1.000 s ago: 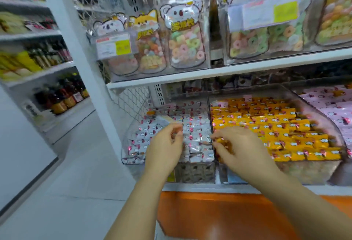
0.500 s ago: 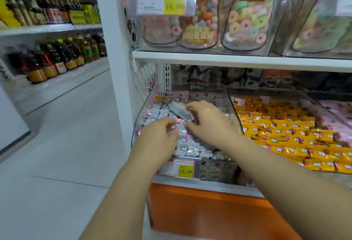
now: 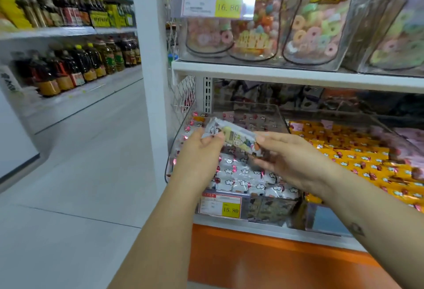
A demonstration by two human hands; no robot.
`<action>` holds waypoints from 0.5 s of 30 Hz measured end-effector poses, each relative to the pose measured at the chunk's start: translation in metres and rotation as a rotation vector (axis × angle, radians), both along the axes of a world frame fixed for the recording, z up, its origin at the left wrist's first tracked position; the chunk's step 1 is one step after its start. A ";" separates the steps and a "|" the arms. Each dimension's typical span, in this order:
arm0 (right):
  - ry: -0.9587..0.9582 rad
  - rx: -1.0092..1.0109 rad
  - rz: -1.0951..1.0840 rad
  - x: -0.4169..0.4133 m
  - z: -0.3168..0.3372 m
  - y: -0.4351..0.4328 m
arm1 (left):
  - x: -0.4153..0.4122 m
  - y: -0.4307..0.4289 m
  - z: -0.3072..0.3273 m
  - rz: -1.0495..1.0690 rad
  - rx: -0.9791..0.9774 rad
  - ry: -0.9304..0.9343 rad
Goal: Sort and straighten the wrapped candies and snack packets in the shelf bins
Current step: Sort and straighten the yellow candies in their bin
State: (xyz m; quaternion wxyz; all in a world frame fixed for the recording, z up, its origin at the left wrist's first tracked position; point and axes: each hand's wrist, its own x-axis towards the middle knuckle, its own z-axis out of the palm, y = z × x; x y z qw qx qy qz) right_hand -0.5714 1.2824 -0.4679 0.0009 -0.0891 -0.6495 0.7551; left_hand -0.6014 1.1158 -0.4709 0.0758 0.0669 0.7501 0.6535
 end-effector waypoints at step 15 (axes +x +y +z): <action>0.174 -0.046 -0.100 0.004 0.004 -0.005 | -0.008 0.025 -0.003 0.009 0.521 -0.170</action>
